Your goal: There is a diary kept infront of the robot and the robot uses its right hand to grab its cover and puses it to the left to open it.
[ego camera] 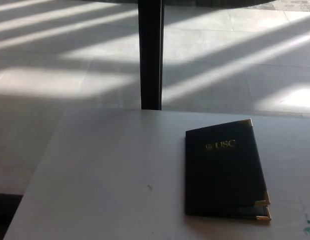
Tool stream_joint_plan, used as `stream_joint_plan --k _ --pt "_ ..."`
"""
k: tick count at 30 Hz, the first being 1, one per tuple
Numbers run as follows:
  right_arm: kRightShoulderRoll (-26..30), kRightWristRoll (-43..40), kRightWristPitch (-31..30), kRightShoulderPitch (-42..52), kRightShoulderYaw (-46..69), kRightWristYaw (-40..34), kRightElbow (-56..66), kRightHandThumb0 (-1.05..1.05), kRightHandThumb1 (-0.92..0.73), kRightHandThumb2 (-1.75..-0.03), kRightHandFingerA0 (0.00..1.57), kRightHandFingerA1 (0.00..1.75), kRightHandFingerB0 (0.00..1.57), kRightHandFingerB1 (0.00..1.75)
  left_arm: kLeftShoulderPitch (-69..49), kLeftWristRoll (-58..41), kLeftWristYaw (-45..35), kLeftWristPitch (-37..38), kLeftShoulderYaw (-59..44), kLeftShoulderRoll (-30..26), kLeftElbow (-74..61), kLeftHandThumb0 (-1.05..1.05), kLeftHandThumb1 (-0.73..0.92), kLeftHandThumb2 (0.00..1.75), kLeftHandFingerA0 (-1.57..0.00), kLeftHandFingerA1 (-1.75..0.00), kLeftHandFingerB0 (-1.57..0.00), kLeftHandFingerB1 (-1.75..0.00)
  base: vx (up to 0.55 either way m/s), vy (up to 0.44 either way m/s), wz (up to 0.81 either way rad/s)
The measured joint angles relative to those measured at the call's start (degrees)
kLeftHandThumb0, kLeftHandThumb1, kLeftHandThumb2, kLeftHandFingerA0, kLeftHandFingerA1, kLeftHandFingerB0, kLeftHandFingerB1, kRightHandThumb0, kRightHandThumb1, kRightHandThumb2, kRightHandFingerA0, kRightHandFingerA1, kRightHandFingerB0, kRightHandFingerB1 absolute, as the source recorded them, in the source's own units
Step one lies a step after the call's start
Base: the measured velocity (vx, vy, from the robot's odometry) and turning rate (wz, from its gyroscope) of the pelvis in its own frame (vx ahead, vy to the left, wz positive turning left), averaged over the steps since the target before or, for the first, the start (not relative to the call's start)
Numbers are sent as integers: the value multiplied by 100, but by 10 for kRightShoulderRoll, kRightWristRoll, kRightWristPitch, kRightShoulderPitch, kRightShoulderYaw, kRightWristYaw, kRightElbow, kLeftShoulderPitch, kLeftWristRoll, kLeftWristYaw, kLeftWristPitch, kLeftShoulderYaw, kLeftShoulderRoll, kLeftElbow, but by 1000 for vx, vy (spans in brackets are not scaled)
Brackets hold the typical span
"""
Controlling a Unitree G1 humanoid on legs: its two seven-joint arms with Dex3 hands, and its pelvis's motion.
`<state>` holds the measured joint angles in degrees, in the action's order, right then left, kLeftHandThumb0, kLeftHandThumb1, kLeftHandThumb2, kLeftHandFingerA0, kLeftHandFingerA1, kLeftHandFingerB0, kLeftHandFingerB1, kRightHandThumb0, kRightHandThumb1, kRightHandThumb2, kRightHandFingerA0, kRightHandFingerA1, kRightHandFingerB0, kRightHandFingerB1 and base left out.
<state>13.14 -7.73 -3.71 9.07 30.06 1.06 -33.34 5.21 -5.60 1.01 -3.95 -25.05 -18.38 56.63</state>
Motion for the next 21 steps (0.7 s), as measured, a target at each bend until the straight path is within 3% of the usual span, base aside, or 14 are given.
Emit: stream_joint_plan --k 2,3,5,6,10,12,13,14,15,21 --pt "0 -18 -3 -4 30 0 16 -83 -89 -67 71 91 56 61 12 -10 2 0 -27 -3 2 -87 92 100 -46 -101 -37 -85 0 0 0" --pt "0 -25 -4 -5 43 0 23 -83 -92 -69 65 97 48 64 16 -15 3 0 -39 -3 3 -87 92 103 -41 -108 -32 -89 0 0 0" --pt "0 -35 -8 -6 61 0 32 -80 -90 -67 66 97 49 65 22 -21 5 0 -55 -5 5 -86 92 102 -43 -110 -32 -88 0 0 0" --pt "-4 -45 -15 -5 76 1 39 -84 -91 -68 62 99 48 68 26 -27 7 0 -72 -6 6 -87 92 102 -46 -99 -39 -86 0 0 0" --pt "-14 -74 -32 -5 120 0 58 -87 -92 -68 62 98 47 69 35 -42 12 0 -110 -11 10 -88 92 101 -46 -106 -35 -89 0 0 0" --pt "-14 -89 -36 -11 148 -2 68 -86 -92 -69 63 99 47 70 39 -49 14 0 -126 -14 12 -88 92 104 -44 -98 -40 -87 0 0 0" --pt "-14 -96 -38 -14 160 -3 72 -86 -92 -70 63 98 47 69 41 -52 15 0 -133 -15 12 -87 92 104 -42 -110 -33 -90 0 0 0" --pt "-14 -104 -40 -18 174 -5 76 -86 -92 -70 63 98 47 69 41 -56 16 0 -140 -16 13 -87 92 104 -42 -110 -33 -90 0 0 0" --pt "-14 -109 -43 -21 184 -7 79 -83 -92 -70 64 97 47 67 41 -59 17 0 -145 -17 14 -88 92 107 -45 -97 -36 -84 0 0 0" --pt "-9 -154 -62 -53 258 -31 92 -84 -92 -71 69 108 51 77 44 -79 22 0 -180 -19 21 -87 92 102 -46 -101 -38 -87 0 0 0"
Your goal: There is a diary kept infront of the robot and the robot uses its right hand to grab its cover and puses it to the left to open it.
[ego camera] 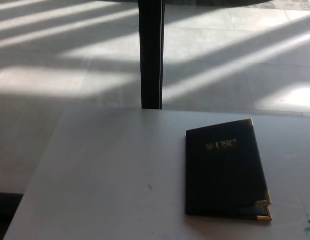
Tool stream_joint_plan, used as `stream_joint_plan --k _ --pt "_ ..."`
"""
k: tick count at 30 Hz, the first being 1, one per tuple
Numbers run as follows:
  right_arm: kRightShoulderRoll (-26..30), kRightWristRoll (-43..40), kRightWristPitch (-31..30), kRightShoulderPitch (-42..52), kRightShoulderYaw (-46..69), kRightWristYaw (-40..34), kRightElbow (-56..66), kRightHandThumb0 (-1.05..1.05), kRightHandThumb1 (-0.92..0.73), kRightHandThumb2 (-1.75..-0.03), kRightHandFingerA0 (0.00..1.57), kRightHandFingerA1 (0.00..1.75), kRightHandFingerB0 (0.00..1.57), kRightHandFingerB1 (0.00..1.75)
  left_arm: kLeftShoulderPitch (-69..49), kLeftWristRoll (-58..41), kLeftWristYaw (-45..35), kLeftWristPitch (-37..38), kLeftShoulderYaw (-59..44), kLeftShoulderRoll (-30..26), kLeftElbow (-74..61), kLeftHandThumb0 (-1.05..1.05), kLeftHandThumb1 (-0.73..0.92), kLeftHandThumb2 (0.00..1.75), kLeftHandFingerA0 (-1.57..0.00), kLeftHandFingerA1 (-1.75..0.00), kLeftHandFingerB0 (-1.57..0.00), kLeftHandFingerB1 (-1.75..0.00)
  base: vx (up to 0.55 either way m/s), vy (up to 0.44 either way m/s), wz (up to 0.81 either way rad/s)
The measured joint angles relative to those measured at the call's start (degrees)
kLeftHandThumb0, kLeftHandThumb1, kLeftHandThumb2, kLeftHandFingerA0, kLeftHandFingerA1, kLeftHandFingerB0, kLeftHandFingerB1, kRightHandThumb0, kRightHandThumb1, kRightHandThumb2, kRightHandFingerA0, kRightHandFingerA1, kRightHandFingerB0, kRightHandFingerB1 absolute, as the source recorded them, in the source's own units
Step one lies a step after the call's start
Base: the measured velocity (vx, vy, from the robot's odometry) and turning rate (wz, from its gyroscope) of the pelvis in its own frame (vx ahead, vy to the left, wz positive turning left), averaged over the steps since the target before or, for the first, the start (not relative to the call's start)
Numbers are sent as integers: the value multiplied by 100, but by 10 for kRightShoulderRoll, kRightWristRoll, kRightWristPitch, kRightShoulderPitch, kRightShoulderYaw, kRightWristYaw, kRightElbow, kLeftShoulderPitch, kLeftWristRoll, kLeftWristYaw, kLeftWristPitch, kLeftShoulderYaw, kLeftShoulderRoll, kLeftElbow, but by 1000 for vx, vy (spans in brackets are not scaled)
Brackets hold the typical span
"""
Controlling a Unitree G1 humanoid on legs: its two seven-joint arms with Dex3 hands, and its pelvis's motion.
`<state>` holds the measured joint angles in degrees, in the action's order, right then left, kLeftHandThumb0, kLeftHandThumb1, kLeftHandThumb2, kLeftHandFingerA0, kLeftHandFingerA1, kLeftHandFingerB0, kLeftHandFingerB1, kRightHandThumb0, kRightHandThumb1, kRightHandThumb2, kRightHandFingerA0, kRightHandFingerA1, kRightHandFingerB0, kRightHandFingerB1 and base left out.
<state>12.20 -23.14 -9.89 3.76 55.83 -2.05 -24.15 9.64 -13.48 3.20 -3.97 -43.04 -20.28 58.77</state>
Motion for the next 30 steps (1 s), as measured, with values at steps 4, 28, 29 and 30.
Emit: stream_joint_plan --k 4,28,29,30 --pt "8 -32 -23 -13 43 -19 5 -84 -92 -74 71 117 43 76 2 -14 7 0 -19 -3 3 -87 92 101 -47 -100 -38 -85 0 0 0" --pt "111 -143 -149 -193 82 -182 110 -85 -82 -65 93 93 75 75 6 -74 35 0 -25 -21 14 -88 92 104 -44 -111 -32 -89 0 0 0" --pt "108 -144 -152 -200 75 -188 121 -85 -82 -65 90 93 70 77 6 -76 35 0 -24 -21 15 -87 92 103 -43 -110 -31 -88 0 0 0" --pt "104 -146 -155 -206 65 -193 139 -85 -81 -64 95 90 73 75 5 -77 36 0 -23 -22 16 -87 92 102 -48 -100 -38 -84 0 0 0"
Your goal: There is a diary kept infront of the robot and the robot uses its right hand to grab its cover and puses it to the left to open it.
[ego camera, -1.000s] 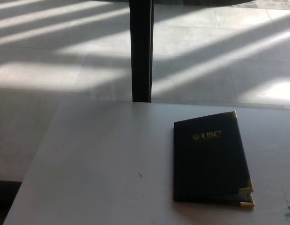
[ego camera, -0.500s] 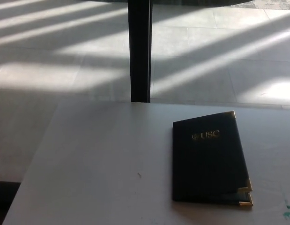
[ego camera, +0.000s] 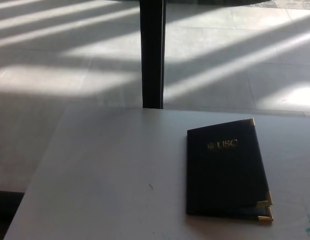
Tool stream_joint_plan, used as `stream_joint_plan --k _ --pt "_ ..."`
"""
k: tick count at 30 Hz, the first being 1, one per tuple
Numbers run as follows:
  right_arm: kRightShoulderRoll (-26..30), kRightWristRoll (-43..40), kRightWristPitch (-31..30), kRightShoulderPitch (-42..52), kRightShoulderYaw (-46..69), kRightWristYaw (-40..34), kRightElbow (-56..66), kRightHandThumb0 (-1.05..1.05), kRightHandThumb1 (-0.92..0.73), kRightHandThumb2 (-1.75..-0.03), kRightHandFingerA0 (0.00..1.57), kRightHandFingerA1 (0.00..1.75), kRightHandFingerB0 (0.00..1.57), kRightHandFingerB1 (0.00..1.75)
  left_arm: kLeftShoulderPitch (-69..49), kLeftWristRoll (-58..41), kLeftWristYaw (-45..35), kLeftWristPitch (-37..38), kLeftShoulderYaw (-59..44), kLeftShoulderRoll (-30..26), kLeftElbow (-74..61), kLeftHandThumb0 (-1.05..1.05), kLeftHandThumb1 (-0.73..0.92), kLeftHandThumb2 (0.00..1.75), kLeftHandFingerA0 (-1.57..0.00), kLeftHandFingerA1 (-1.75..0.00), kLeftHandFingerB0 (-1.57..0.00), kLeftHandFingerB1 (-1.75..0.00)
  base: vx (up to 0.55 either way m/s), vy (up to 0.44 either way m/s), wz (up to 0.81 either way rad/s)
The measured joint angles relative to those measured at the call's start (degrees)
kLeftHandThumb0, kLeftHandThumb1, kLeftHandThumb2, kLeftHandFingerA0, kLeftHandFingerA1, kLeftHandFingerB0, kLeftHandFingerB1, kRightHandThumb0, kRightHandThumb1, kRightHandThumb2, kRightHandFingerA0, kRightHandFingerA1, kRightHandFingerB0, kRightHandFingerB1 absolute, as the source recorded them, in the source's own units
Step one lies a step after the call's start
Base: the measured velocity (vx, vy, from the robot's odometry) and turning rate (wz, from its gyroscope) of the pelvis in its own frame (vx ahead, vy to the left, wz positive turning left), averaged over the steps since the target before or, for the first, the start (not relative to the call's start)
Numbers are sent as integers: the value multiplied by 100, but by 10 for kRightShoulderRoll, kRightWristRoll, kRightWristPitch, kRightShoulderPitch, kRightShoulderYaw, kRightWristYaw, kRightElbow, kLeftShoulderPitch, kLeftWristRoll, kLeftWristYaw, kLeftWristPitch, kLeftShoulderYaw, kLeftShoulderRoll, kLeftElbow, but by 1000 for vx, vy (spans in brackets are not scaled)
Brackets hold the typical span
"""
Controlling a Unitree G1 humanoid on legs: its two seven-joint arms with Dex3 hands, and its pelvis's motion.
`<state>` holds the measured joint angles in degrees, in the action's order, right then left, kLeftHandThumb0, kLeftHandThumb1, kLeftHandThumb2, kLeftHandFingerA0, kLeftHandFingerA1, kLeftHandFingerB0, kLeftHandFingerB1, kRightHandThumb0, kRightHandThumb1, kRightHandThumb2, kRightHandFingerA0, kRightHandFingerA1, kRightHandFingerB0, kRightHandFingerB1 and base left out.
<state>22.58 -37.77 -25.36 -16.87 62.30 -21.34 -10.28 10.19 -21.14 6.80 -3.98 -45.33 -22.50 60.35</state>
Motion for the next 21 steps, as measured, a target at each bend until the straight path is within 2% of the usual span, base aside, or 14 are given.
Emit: stream_joint_plan --k 1,2,3,4,5,6,7,8,9,11,14,16,21 --pt "-5 -3 -2 -5 -12 -3 21 -85 -56 -102 89 92 75 81 0 -1 1 0 1 0 0 -88 92 100 -47 -101 -37 -84 0 0 0" --pt "-11 -5 -4 -10 -23 -4 37 -83 -56 -101 86 92 76 81 0 -3 2 0 1 0 1 -88 92 100 -47 -101 -37 -84 0 0 0" --pt "-16 -7 -5 -13 -31 -5 47 -84 -78 -65 83 91 73 78 0 -3 2 0 2 -1 3 -88 92 102 -45 -112 -32 -89 0 0 0" --pt "-23 -9 -6 -17 -41 -8 59 -85 -80 -67 75 94 63 79 1 -4 2 0 3 -1 4 -87 92 102 -43 -111 -32 -89 0 0 0" --pt "-34 -12 -9 -20 -54 -11 75 -84 -79 -63 71 90 59 76 1 -5 2 0 4 -1 6 -87 92 101 -43 -110 -32 -89 0 0 0" --pt "-40 -14 -10 -20 -58 -11 82 -84 -79 -63 71 90 59 76 1 -5 2 0 4 -1 7 -87 92 101 -43 -110 -32 -89 0 0 0" --pt "-56 -19 -11 -23 -70 -12 96 -84 -80 -63 64 87 57 73 1 -6 2 0 5 -2 9 -89 92 100 -45 -110 -33 -89 0 0 0" --pt "-65 -21 -11 -24 -77 -13 103 -74 -59 -109 49 76 38 65 1 -7 2 0 5 -2 10 -88 92 102 -42 -112 -31 -89 0 0 0" --pt "-83 -24 -13 -24 -92 -16 123 -78 -83 -64 42 72 38 57 1 -9 2 0 5 -2 10 -87 92 104 -41 -111 -31 -90 0 0 0" --pt "-110 -29 -15 -20 -118 -17 156 -76 -84 -67 40 67 33 48 1 -11 2 0 8 -2 10 -88 92 105 -42 -110 -31 -89 0 0 0" --pt "-142 -32 -20 -13 -158 -20 190 -71 -87 -65 37 59 32 45 1 -14 2 0 12 -3 10 -87 92 104 -42 -111 -32 -90 0 0 0" --pt "-157 -32 -22 -9 -178 -23 203 -61 -92 -72 32 52 25 42 1 -16 2 0 15 -3 10 -87 92 104 -41 -110 -31 -89 0 0 0" --pt "-194 -30 -29 12 -241 -24 219 -53 -92 -76 31 49 22 40 1 -18 2 0 23 -3 9 -86 92 103 -44 -105 -33 -89 0 0 0"
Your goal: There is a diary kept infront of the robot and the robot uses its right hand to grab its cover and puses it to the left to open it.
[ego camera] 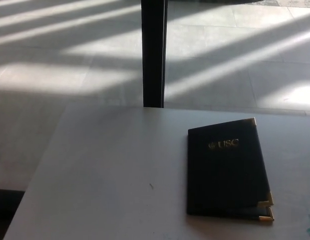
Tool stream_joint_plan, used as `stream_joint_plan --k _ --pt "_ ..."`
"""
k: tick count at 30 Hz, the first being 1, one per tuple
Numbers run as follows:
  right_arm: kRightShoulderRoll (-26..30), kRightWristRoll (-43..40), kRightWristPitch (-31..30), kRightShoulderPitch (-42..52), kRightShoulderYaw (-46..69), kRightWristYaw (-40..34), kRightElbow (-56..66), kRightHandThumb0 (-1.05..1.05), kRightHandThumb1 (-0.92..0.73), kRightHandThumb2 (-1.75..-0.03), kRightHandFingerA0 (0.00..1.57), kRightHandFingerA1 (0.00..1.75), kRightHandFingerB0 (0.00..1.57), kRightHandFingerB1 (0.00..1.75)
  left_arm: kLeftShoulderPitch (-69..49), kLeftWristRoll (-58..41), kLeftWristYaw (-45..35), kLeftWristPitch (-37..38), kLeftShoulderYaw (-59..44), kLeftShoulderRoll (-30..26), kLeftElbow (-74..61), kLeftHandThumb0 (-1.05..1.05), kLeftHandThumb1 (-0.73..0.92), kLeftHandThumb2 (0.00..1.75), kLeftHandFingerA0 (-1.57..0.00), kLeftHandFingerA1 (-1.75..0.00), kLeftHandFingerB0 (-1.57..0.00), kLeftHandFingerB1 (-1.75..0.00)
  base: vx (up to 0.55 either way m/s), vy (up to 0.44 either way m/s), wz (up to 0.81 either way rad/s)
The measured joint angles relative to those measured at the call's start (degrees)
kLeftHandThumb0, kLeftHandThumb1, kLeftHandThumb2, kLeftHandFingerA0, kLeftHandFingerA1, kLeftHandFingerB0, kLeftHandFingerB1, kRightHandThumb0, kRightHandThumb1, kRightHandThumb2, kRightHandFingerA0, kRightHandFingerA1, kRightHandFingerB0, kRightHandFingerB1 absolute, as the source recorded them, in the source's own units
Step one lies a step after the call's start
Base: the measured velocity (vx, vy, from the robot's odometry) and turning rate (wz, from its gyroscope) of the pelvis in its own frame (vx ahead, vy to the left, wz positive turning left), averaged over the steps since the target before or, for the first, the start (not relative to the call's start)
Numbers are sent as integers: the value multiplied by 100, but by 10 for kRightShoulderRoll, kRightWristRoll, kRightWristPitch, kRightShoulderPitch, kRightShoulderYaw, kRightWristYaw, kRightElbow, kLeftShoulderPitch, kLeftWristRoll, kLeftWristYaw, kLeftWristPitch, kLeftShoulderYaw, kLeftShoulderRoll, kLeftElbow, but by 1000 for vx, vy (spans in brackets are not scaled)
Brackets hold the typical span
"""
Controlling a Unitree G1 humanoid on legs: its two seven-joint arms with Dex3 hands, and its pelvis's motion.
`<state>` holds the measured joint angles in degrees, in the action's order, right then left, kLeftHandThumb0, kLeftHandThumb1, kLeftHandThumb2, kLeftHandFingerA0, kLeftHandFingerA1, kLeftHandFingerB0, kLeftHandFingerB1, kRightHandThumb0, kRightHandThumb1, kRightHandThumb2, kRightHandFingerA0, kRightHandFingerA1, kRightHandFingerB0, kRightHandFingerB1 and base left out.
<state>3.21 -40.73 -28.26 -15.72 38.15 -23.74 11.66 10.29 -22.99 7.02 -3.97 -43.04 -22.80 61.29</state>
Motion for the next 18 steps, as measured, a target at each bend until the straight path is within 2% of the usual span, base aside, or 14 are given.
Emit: stream_joint_plan --k 1,2,5,6,7,9,10,11,12,15,16,18 --pt "-7 2 0 3 -13 0 -1 -52 -92 -77 29 48 21 39 0 -1 0 0 1 0 0 -86 92 102 -46 -107 -34 -90 0 0 0" --pt "-12 4 0 4 -22 0 -6 -51 -92 -78 27 47 21 39 0 -1 1 0 1 0 0 -85 92 106 -52 -99 -39 -84 0 0 0" --pt "-26 12 2 8 -49 3 -27 -50 -92 -79 28 48 21 39 1 -3 5 0 4 0 0 -86 92 103 -48 -98 -40 -85 0 0 0" --pt "-29 14 3 10 -54 3 -32 -58 -86 -94 26 52 23 46 1 -4 6 0 5 0 0 -85 92 102 -49 -100 -39 -85 0 0 0" --pt "-30 18 4 12 -61 4 -39 -58 -85 -94 26 52 22 46 1 -4 7 0 7 0 -1 -86 92 104 -45 -113 -34 -92 0 0 0" --pt "-36 25 6 16 -74 6 -49 -59 -85 -95 27 53 22 46 -1 -4 8 0 10 0 -4 -87 92 105 -45 -111 -33 -91 0 0 0" --pt "-39 27 7 18 -80 7 -52 -61 -82 -101 28 58 20 48 -1 -4 8 0 11 0 -5 -85 92 103 -46 -110 -37 -94 0 0 0" --pt "-42 31 9 20 -88 9 -56 -61 -82 -101 28 58 20 48 -1 -5 9 0 11 0 -5 -85 92 103 -46 -110 -37 -94 0 0 0" --pt "-45 33 10 21 -92 10 -59 -59 -92 -77 32 57 21 41 -1 -6 9 0 11 0 -5 -86 92 104 -45 -97 -40 -85 0 0 0" --pt "-60 43 13 28 -114 14 -68 -60 -92 -77 30 56 22 43 0 -7 10 0 11 0 -5 -86 92 104 -45 -96 -41 -86 0 0 0" --pt "-64 45 14 31 -120 15 -69 -61 -83 -103 28 58 21 50 0 -8 10 0 12 0 -5 -86 92 101 -47 -99 -41 -87 0 0 0" --pt "-72 50 14 39 -134 18 -70 -61 -83 -103 27 57 21 49 0 -8 11 0 12 0 -6 -87 92 104 -45 -97 -40 -87 0 0 0"
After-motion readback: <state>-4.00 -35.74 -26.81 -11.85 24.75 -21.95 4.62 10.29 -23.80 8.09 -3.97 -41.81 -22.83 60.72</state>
